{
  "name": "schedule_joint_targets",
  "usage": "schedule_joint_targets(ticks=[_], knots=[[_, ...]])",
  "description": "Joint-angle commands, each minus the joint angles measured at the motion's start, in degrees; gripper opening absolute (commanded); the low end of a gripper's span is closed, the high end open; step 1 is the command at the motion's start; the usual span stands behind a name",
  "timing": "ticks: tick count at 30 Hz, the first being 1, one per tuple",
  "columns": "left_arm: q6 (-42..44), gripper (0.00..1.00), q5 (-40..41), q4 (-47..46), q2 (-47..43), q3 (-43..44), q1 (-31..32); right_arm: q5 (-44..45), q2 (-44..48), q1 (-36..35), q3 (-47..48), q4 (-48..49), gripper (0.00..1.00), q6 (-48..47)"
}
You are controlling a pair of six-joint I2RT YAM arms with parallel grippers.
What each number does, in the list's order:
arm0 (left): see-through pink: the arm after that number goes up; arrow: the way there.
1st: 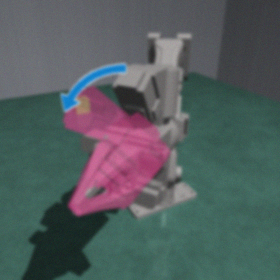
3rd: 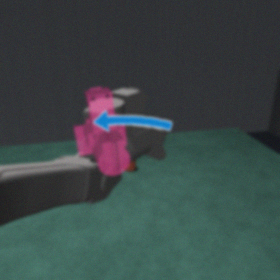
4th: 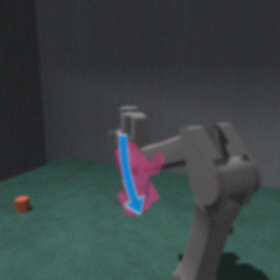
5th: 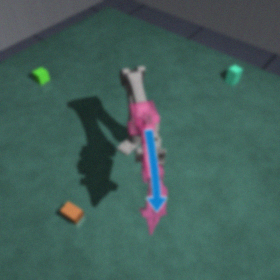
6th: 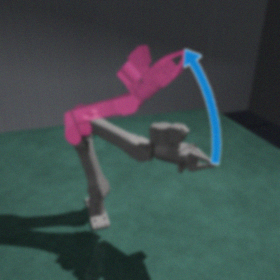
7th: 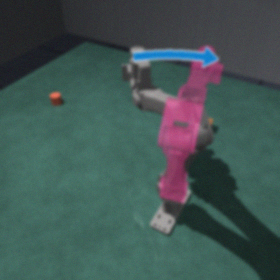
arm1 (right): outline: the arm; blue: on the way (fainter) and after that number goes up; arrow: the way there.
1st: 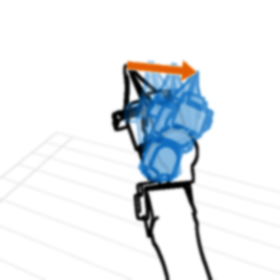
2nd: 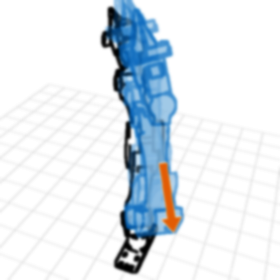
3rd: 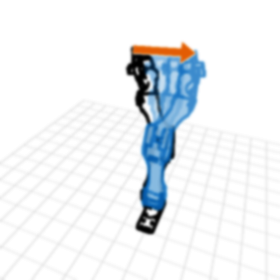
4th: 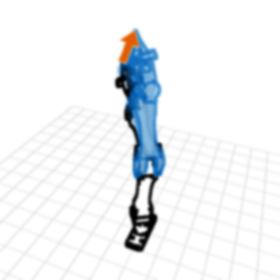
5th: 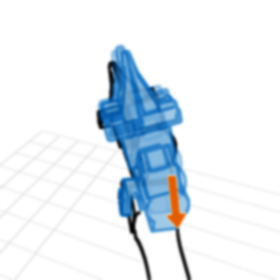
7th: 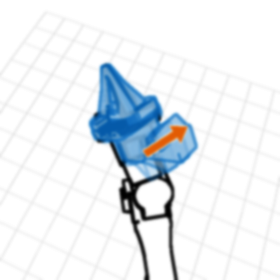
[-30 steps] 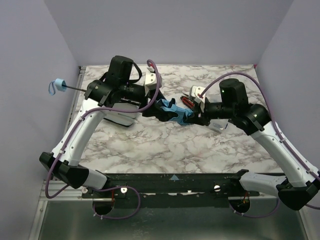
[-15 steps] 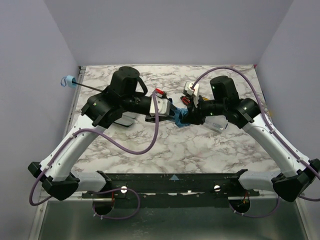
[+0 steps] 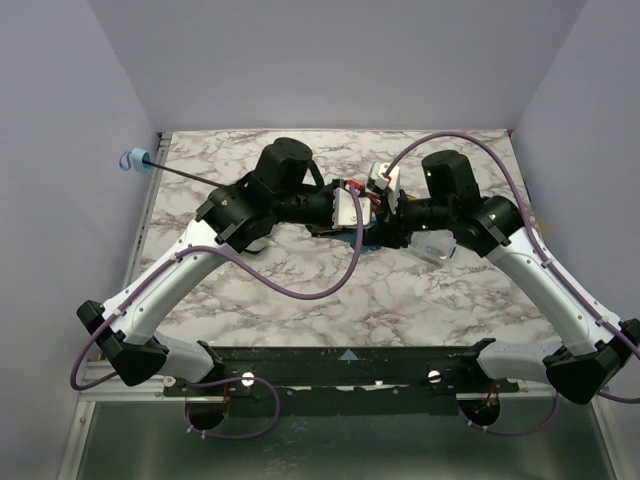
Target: Open the umbrella
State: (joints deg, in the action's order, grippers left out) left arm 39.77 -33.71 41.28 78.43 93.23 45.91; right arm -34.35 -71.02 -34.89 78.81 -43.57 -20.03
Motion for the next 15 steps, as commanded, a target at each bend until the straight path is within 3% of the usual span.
schedule_joint_targets(ticks=[1,5,11,15], knots=[[3.9,0.37,4.9,1.6,-0.8,-1.8,0.2,-0.8,2.2,-0.3,2.6,1.4,0.0,-0.3],[6.4,0.28,4.5,2.6,-2.4,-4.2,0.2,-0.5,2.4,-0.3,2.3,1.6,0.0,-0.5],[8.9,0.0,3.5,3.7,-3.5,-5.4,0.2,-0.5,2.4,-0.3,1.8,3.1,0.0,1.3],[10.8,0.0,2.4,3.2,-4.7,-7.0,0.3,1.0,1.5,-0.4,2.2,4.1,0.0,4.1]])
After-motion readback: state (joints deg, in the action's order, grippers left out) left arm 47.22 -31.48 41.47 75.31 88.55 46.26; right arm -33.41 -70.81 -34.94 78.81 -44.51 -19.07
